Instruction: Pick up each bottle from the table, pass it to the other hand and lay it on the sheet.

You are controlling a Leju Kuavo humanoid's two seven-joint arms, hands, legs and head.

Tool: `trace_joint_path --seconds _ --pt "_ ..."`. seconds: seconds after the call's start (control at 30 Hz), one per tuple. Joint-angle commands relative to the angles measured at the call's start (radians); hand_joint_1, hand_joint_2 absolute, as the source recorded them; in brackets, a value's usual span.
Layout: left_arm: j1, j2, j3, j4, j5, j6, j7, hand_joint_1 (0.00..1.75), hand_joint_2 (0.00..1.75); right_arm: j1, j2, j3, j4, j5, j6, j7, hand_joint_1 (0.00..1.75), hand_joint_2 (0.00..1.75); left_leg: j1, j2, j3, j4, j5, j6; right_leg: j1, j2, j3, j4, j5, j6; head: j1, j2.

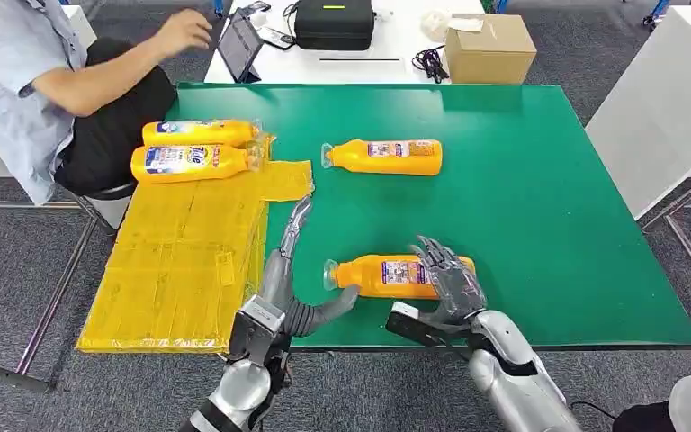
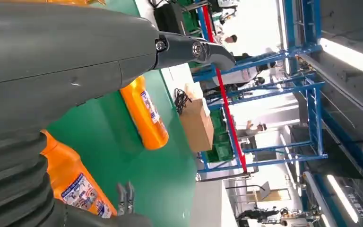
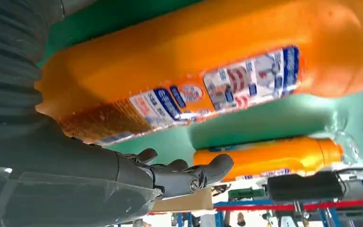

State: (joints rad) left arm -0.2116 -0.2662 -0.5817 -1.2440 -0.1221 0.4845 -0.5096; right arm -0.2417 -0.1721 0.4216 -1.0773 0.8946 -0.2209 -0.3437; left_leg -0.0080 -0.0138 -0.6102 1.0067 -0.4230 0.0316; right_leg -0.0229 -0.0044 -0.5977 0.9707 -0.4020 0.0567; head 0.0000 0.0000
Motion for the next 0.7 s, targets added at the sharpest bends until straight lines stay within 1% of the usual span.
trace_joint_path --seconds 0.03,0.1,0.13,0.17,0.33,0.4,0.43,0.57,0.63,0.67,0.7 --pt "-0.050 0.010 -0.027 0.065 -0.005 -0.006 0.015 0.00 1.75 -0.080 -0.007 0.090 0.124 0.007 0.019 0.012 0.00 1.75 0.002 0.003 0.005 0.000 -0.002 -0.002 0.002 0.002 0.004 0.000 -0.001 -0.003 0.000 0.000" --pt "-0.052 0.010 -0.026 0.066 -0.007 -0.005 0.017 0.00 1.75 -0.081 -0.008 0.094 0.120 0.007 0.021 0.015 0.00 1.75 0.000 0.001 0.002 0.000 -0.001 -0.001 0.000 0.001 0.002 -0.001 0.000 -0.001 0.000 0.000" --pt "-0.055 0.008 -0.025 0.069 -0.008 -0.008 0.018 0.00 1.75 -0.083 -0.011 0.101 0.115 0.010 0.021 0.019 0.00 1.75 0.001 0.002 0.004 0.000 -0.002 -0.002 0.001 0.001 0.004 -0.001 -0.001 -0.002 0.000 0.000" --pt "-0.056 0.007 -0.025 0.070 -0.008 -0.009 0.019 0.00 1.75 -0.084 -0.012 0.104 0.113 0.010 0.022 0.021 0.00 1.75 0.000 0.001 0.003 0.000 -0.001 -0.001 0.001 0.001 0.002 -0.001 0.000 -0.002 0.000 0.000" --pt "-0.056 0.008 -0.029 0.070 -0.017 -0.012 0.022 0.00 1.75 -0.076 -0.018 0.113 0.087 0.014 0.023 0.030 0.00 1.75 0.001 0.002 0.004 0.000 -0.002 -0.002 0.001 0.001 0.004 -0.001 -0.001 -0.002 0.000 0.000" --pt "-0.053 0.010 -0.029 0.064 -0.029 -0.010 0.028 0.00 1.75 -0.070 -0.022 0.120 0.068 0.018 0.030 0.050 0.00 1.75 0.002 0.002 0.005 0.001 -0.003 -0.002 0.002 0.001 0.005 0.000 -0.002 -0.003 0.000 0.000" --pt "-0.052 0.010 -0.027 0.060 -0.035 -0.013 0.030 0.00 1.75 -0.070 -0.025 0.125 0.063 0.019 0.040 0.062 0.00 1.75 0.001 0.001 0.003 0.000 -0.001 -0.002 0.001 0.001 0.003 0.000 -0.001 -0.002 0.000 0.000" --pt "-0.046 0.010 -0.020 0.049 -0.059 -0.022 0.043 0.00 1.75 -0.080 -0.043 0.143 0.065 0.035 0.067 0.111 0.00 1.75 0.003 0.004 0.008 0.002 -0.005 -0.003 0.003 0.003 0.008 0.000 -0.003 -0.005 0.000 0.000" --pt "-0.046 0.010 -0.019 0.048 -0.059 -0.022 0.043 0.00 1.75 -0.081 -0.046 0.142 0.066 0.034 0.068 0.109 0.00 1.75 0.003 0.003 0.007 0.002 -0.004 -0.003 0.003 0.002 0.008 0.000 -0.003 -0.004 0.000 0.000" --pt "-0.046 0.010 -0.019 0.048 -0.059 -0.022 0.043 0.00 1.75 -0.081 -0.046 0.142 0.066 0.034 0.068 0.109 0.00 1.75 0.000 0.001 0.002 0.000 -0.001 -0.001 0.001 0.000 0.002 0.000 0.000 -0.002 0.000 0.000" --pt "-0.046 0.010 -0.019 0.048 -0.059 -0.022 0.043 0.00 1.75 -0.081 -0.046 0.142 0.066 0.034 0.068 0.109 0.00 1.75 0.001 0.002 0.004 0.001 -0.002 -0.002 0.002 0.001 0.005 0.000 -0.001 -0.003 0.000 0.000"
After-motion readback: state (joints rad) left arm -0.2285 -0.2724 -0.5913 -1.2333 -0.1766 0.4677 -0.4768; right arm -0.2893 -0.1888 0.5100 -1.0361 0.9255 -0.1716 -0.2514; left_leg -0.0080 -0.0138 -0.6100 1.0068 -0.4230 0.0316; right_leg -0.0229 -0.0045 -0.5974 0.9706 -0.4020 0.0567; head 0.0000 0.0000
